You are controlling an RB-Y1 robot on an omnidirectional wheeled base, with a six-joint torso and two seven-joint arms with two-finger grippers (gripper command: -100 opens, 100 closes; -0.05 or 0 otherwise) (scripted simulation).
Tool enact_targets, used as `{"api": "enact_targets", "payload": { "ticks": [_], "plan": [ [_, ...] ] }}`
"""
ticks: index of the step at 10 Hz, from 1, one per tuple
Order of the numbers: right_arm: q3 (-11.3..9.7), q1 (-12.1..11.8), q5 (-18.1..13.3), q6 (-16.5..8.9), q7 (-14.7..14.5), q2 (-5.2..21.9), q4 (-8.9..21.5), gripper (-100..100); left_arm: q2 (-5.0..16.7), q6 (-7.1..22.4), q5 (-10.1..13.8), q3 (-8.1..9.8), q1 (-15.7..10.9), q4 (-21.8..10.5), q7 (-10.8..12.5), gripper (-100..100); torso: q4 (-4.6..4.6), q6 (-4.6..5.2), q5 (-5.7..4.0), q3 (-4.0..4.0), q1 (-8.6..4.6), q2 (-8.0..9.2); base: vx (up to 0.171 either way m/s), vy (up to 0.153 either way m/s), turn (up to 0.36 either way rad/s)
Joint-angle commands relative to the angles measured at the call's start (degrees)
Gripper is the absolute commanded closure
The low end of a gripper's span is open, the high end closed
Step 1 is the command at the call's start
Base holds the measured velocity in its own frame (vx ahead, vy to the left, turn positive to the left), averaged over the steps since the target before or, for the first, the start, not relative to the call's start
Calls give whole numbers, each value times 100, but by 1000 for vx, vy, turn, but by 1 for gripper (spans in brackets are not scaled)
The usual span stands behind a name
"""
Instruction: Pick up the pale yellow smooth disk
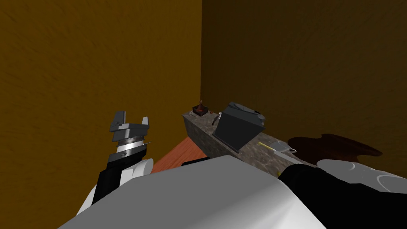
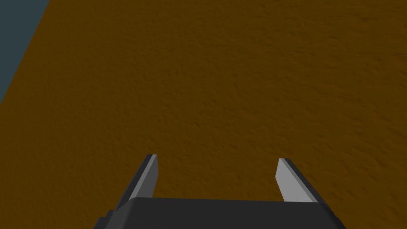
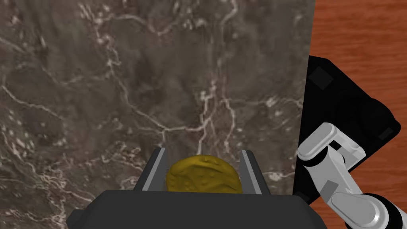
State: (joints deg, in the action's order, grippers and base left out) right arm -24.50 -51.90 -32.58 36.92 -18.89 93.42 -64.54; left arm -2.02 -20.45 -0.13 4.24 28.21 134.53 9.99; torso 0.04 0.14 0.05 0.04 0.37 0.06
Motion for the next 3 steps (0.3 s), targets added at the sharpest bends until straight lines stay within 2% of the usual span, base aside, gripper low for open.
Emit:
{"api": "enact_targets", "payload": {
  "ticks": [1,2,3],
  "plan": [
    [62,-27,62,127,22,171,18,100,0,0,0,0,0,0,0,0,0,0,0,0,0,0,-2,36,-75],
    [44,-52,54,27,33,135,-55,100,0,0,0,0,0,0,0,0,0,-2,3,0,3,-1,0,15,-10],
    [50,-56,61,40,39,149,-57,0,0,0,0,0,0,0,0,0,1,-1,-1,0,-4,-1,0,0,0]
  ]
}}
